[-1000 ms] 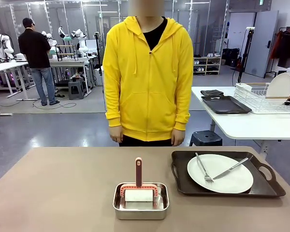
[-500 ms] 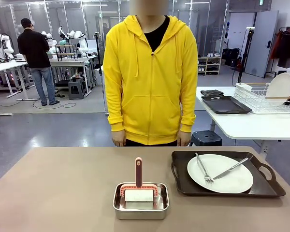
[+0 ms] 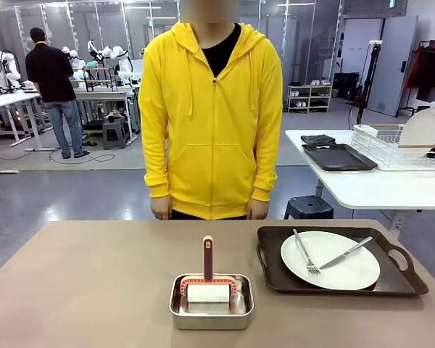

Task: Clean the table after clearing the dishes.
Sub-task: When the right (or left) Handle tray is removed, use the right hand (or left hand) to clean the right (or left) side of the table with the Lint Roller.

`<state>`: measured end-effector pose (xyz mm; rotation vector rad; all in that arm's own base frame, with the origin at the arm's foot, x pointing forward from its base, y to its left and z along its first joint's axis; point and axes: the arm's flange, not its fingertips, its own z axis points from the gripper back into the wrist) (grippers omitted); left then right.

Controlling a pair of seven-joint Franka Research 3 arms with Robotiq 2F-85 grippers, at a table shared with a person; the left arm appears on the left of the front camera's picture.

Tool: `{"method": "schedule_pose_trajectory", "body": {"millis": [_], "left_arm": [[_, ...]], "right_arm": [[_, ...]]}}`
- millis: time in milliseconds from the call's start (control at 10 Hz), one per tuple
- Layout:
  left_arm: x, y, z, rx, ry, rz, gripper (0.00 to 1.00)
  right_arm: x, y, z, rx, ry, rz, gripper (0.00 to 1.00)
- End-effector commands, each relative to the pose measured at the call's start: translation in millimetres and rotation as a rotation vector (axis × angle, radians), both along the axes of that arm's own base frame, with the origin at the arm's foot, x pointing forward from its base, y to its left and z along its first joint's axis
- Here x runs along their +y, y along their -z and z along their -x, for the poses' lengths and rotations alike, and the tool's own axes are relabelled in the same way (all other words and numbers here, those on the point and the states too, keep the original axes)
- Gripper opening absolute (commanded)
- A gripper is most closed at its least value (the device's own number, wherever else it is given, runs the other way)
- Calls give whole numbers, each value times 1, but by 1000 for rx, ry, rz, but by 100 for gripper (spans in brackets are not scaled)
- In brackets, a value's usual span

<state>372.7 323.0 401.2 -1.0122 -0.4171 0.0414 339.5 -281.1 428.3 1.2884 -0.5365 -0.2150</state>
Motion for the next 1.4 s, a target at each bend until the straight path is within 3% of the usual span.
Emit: {"method": "schedule_pose_trajectory", "body": {"millis": [0,1300], "left_arm": [[1,-3,4,2,6,2,100],[1,-3,4,2,6,2,100]], "right_arm": [[0,-3,2,-7,-4,-3,100],[0,-3,2,-7,-4,-3,100]]}}
